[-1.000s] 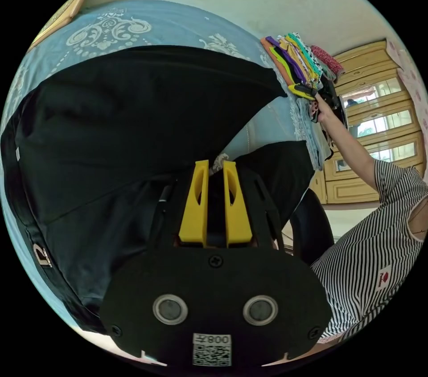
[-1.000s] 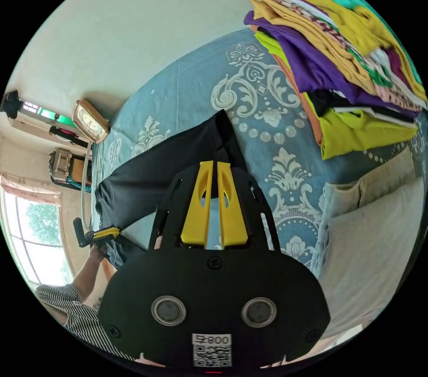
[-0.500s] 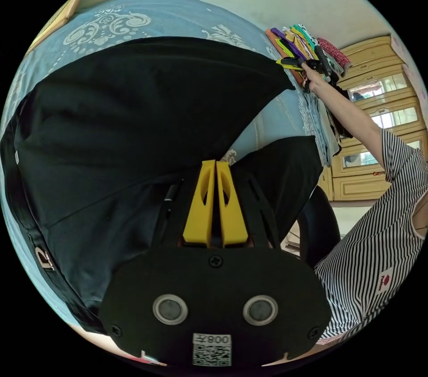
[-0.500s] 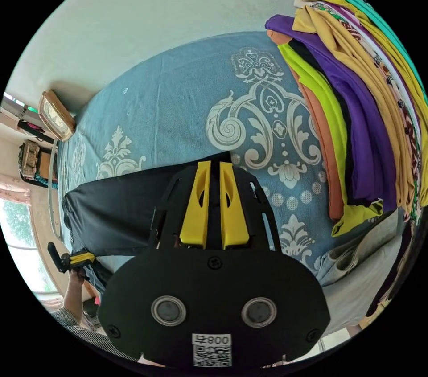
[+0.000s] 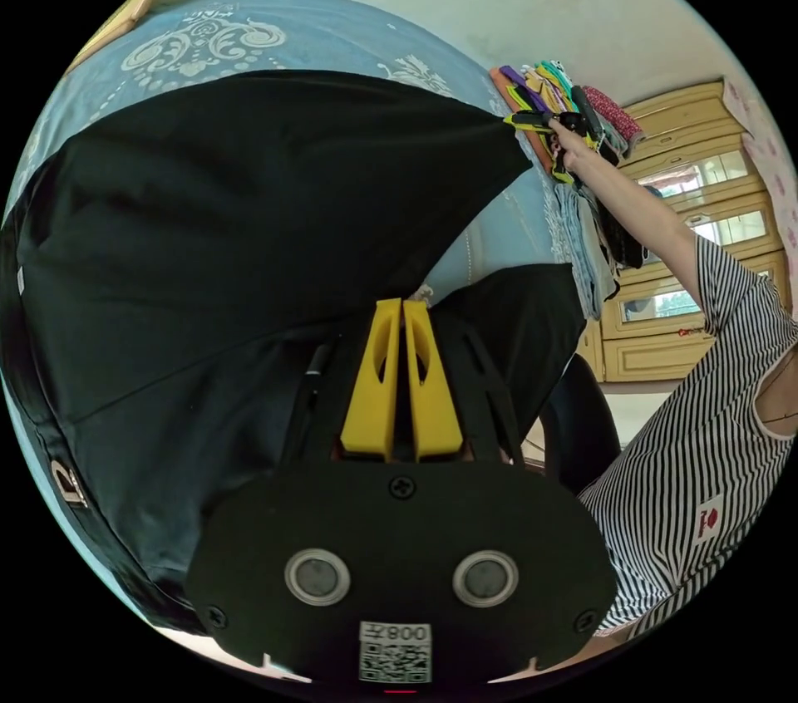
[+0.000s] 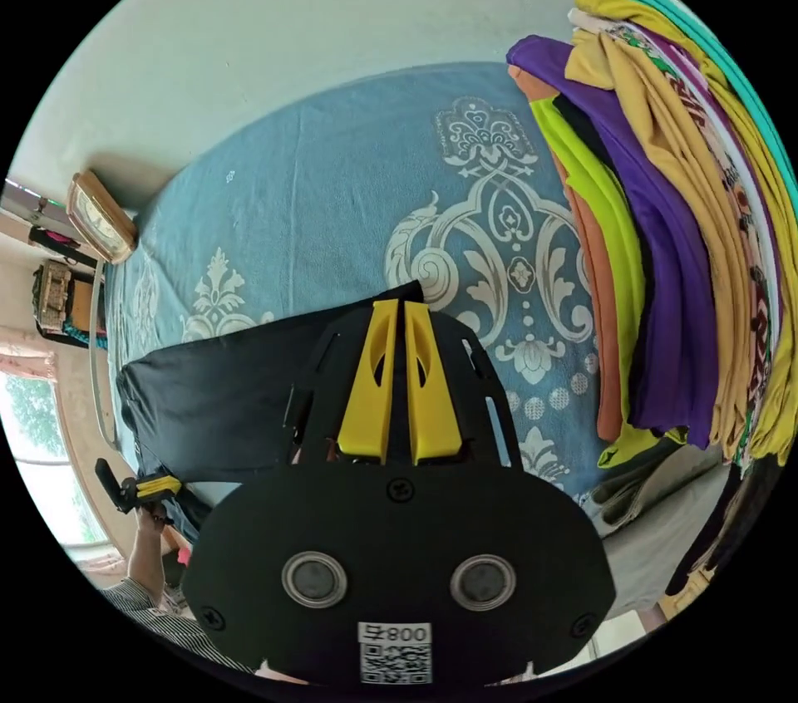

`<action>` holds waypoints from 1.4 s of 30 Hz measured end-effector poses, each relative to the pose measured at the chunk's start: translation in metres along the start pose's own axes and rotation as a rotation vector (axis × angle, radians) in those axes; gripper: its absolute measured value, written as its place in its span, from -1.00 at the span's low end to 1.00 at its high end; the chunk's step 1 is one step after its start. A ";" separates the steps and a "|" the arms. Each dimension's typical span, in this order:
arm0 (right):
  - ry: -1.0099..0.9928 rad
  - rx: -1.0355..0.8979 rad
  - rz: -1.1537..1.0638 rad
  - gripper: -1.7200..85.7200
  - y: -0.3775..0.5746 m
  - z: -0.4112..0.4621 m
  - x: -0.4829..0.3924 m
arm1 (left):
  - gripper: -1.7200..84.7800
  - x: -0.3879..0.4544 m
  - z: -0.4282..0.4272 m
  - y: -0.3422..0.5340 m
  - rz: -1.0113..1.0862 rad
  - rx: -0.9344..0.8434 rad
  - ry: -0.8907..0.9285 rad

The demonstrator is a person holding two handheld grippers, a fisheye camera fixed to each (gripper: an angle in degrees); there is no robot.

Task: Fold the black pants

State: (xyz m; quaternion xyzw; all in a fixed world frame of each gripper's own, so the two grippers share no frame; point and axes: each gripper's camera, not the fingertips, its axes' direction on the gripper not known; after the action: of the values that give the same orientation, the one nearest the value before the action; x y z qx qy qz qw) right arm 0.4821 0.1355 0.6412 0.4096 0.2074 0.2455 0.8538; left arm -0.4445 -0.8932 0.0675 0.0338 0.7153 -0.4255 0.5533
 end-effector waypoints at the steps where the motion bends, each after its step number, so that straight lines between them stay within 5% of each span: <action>1: -0.018 0.031 0.021 -0.94 0.003 -0.010 0.003 | -0.91 0.001 -0.003 0.001 0.006 0.008 0.005; 7: -0.108 0.111 -0.079 -0.92 0.057 -0.073 -0.003 | -0.80 0.004 -0.046 0.027 0.037 0.115 0.048; 11: -0.145 -0.043 -0.277 -0.85 0.137 -0.082 -0.041 | -0.78 0.005 -0.053 0.038 0.046 0.082 0.060; 20: 0.057 -0.255 -0.357 -0.83 0.240 -0.085 -0.067 | -0.92 0.025 -0.049 0.035 0.110 -0.103 -0.210; 31: 0.041 -0.325 -0.308 -0.96 0.236 -0.125 -0.093 | -0.93 0.016 -0.100 0.043 0.033 -0.011 -0.228; 37: -0.010 -0.199 -0.097 -0.97 0.244 -0.172 -0.084 | -0.86 0.001 -0.147 0.090 -0.081 0.121 -0.138; 42: -0.120 -0.207 -0.180 -0.96 0.287 -0.198 -0.133 | -0.89 -0.008 -0.163 0.154 -0.138 0.084 -0.112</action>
State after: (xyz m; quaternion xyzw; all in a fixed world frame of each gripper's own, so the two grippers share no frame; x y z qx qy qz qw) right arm 0.1947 0.3317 0.7773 0.3130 0.1654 0.1631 0.9209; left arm -0.4858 -0.6864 -0.0095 -0.0164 0.6654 -0.4933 0.5601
